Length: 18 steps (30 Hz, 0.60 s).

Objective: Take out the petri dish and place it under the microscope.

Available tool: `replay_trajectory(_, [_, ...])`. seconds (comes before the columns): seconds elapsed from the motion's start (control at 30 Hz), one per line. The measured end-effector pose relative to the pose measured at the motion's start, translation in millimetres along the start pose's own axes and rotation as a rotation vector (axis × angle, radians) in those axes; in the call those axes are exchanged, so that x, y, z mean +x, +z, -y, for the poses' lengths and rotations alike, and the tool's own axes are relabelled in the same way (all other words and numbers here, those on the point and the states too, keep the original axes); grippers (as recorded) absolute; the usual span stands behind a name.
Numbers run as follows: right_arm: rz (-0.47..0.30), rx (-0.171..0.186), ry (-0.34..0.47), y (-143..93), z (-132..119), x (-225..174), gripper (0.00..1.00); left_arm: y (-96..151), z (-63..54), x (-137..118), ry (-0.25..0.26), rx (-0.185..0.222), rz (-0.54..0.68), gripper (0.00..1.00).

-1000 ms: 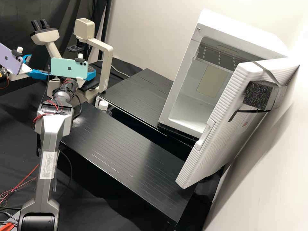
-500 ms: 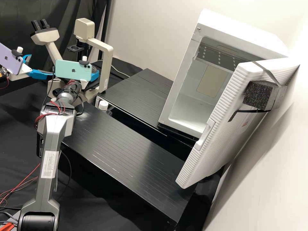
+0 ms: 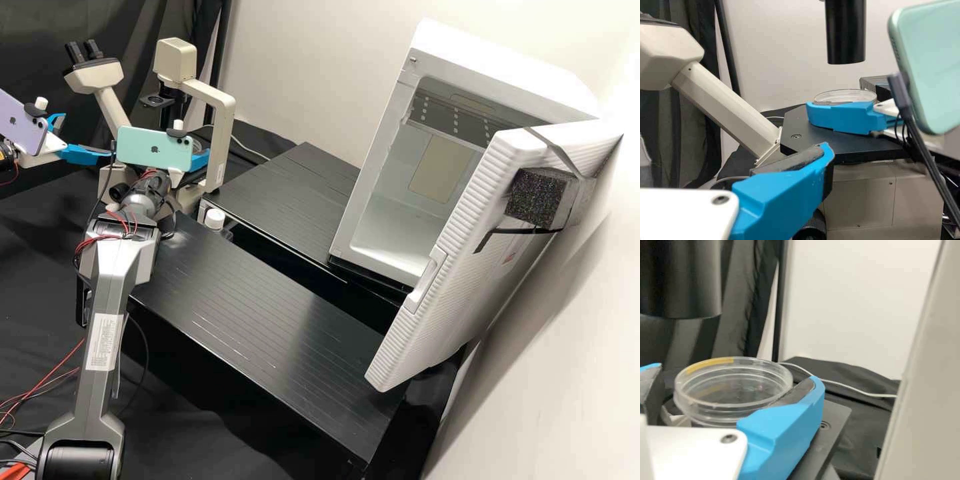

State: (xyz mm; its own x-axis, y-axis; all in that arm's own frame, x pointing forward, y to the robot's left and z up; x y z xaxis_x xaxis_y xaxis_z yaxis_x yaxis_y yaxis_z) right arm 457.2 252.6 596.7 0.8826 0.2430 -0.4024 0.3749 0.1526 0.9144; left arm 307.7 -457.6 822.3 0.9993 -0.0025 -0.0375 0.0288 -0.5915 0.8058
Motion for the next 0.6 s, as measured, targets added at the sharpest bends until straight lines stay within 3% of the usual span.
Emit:
replay_trajectory(0.23, [-0.042,0.006,-0.015,-3,-4,-20,1.0,0,0.0,0,0.0,0.0,0.0,1.0])
replay_trajectory(0.37, [-0.068,0.012,0.018,-2,-16,-39,1.0,0,0.0,0,0.0,0.0,0.0,1.0])
replay_trajectory(0.6, [-0.124,-0.037,0.076,7,-25,-89,1.0,0,0.0,0,0.0,0.0,0.0,1.0])
